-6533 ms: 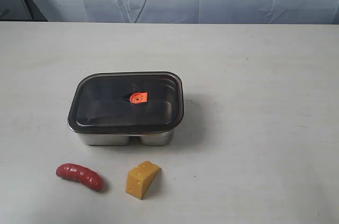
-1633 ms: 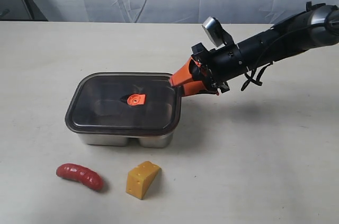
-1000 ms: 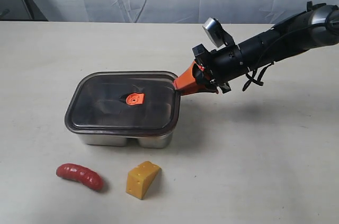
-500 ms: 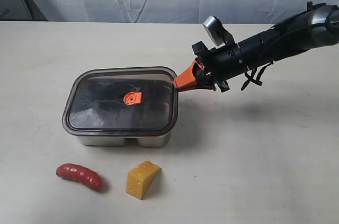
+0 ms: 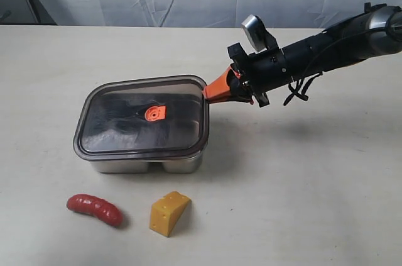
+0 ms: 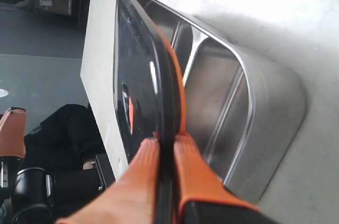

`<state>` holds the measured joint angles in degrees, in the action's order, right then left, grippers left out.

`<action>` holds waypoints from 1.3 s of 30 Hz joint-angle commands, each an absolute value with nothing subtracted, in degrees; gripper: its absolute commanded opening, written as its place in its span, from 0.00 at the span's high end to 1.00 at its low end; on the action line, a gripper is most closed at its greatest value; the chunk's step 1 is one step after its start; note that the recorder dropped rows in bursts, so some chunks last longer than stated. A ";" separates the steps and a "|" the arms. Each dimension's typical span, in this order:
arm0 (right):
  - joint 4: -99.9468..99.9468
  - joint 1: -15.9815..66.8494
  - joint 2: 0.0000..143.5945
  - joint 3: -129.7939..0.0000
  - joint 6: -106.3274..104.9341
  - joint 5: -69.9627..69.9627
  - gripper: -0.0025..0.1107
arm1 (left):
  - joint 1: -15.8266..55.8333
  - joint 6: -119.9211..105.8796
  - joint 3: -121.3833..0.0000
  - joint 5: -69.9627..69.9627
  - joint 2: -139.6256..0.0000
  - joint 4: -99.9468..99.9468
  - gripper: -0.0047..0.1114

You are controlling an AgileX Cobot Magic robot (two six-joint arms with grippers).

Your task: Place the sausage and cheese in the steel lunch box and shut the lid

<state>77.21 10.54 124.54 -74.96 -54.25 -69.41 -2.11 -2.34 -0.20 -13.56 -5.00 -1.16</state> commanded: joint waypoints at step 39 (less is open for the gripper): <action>85.76 9.79 122.47 -75.29 -55.47 -69.96 0.99 | -2.13 -2.30 0.00 -13.67 -4.65 -0.97 0.96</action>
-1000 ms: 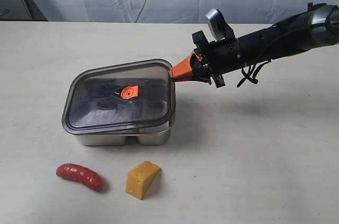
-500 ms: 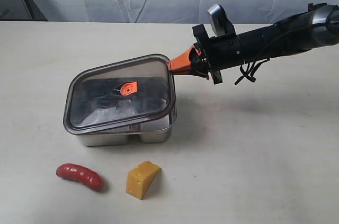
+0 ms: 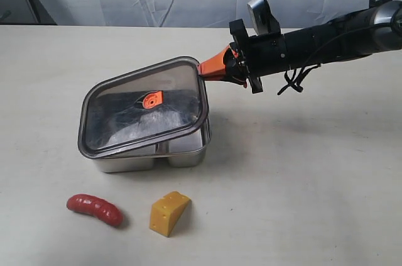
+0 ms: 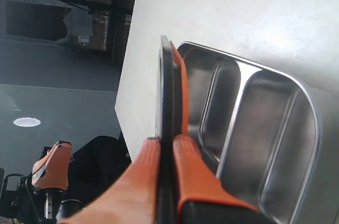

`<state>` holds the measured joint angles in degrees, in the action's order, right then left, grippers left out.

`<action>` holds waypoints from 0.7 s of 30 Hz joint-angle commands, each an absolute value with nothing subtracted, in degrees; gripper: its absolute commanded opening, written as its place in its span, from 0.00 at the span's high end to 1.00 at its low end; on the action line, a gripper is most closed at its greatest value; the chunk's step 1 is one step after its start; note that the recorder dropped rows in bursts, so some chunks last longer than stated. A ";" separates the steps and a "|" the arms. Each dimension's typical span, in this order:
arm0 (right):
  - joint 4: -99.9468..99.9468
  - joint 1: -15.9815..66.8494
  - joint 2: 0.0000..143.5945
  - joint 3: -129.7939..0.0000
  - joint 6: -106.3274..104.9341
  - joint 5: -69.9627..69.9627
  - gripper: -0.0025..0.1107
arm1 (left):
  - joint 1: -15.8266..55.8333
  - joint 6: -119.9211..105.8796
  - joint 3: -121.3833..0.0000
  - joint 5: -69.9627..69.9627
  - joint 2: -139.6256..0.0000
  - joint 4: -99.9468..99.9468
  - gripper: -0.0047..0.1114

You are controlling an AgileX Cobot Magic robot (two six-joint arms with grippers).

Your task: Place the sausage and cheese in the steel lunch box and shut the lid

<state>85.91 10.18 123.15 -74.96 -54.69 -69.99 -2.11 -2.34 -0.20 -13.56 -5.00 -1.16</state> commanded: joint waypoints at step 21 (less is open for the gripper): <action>74.52 9.79 122.58 -75.29 -53.90 -69.96 0.99 | -2.13 -2.30 0.00 -13.67 -4.65 -0.97 0.96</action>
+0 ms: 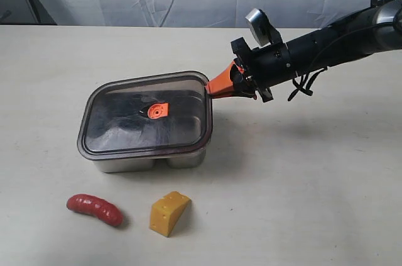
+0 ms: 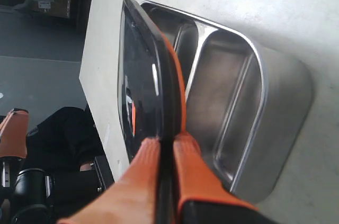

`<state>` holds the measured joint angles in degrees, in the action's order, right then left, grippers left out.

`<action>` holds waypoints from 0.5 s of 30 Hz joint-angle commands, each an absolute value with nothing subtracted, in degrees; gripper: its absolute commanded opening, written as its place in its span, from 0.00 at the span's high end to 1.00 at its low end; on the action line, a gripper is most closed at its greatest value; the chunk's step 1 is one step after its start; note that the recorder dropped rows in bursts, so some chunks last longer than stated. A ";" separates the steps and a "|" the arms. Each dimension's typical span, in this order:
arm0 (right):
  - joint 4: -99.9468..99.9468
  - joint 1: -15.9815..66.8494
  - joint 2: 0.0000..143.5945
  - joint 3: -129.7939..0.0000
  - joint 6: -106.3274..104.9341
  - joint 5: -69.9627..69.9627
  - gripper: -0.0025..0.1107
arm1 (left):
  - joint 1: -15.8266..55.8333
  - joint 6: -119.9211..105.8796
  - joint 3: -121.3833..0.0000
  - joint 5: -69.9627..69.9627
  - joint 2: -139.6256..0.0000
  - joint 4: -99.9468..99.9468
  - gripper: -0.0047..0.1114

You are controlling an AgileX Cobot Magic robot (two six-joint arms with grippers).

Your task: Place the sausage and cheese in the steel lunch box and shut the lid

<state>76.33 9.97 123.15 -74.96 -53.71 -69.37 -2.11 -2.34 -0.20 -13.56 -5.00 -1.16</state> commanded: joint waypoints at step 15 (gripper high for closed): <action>64.89 9.79 122.58 -75.17 -47.70 -69.36 0.99 | -2.13 -2.30 0.00 -13.67 -4.65 -0.97 0.96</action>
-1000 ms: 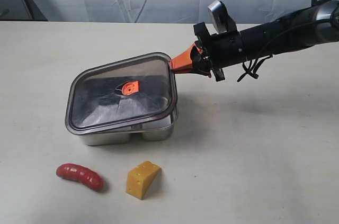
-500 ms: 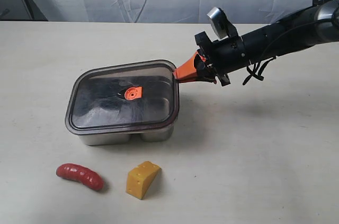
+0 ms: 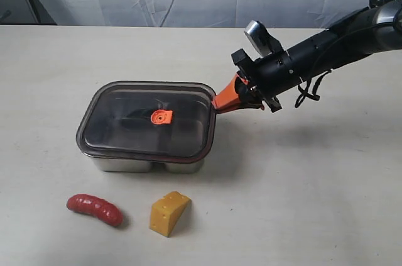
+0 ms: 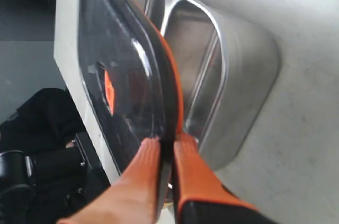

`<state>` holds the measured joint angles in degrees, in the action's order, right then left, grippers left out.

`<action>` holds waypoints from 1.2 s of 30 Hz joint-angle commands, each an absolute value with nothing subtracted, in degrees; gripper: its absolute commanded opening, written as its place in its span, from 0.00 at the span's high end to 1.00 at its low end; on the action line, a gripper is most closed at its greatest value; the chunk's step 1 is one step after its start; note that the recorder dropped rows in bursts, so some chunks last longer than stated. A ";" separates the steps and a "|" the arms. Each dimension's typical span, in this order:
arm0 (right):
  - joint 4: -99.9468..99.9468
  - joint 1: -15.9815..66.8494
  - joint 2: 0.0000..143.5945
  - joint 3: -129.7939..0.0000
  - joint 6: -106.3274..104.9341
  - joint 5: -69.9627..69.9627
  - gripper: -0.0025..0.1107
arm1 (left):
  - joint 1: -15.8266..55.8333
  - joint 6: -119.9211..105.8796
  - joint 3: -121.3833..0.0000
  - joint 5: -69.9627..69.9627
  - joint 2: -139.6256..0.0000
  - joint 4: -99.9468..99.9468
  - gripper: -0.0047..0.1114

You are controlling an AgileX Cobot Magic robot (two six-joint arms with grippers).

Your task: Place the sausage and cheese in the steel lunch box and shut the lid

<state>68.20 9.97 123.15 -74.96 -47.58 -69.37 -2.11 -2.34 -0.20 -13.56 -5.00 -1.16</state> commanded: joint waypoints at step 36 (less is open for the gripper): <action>68.09 9.79 124.75 -75.17 -44.37 -65.63 0.63 | -2.13 -2.30 0.00 -13.67 -4.65 -0.97 0.96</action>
<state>67.67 9.97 124.81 -74.96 -44.12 -65.85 -2.11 -2.34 -0.20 -13.56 -5.00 -1.16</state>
